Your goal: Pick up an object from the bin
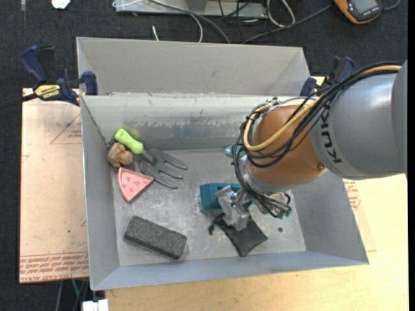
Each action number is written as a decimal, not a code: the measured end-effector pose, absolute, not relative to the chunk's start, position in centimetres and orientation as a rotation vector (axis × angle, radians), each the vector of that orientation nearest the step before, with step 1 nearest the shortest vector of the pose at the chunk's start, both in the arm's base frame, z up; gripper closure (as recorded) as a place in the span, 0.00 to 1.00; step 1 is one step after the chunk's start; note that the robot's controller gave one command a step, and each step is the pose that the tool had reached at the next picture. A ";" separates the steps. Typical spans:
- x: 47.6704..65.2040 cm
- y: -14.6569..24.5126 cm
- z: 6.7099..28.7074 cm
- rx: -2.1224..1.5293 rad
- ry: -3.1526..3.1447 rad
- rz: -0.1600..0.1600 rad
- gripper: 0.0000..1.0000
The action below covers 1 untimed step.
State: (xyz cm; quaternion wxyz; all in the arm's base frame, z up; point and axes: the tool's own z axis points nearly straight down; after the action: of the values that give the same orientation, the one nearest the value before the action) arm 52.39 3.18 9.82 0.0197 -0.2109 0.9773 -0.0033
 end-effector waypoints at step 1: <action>52.4 3.2 9.8 -0.654 3.032 -0.010 1.00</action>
Offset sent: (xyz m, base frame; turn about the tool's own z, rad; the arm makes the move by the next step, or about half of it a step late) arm 0.0052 0.0138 -0.0282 -0.2885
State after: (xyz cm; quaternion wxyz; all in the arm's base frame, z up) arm 52.39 3.18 9.82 0.0197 -0.2109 0.9773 -0.0033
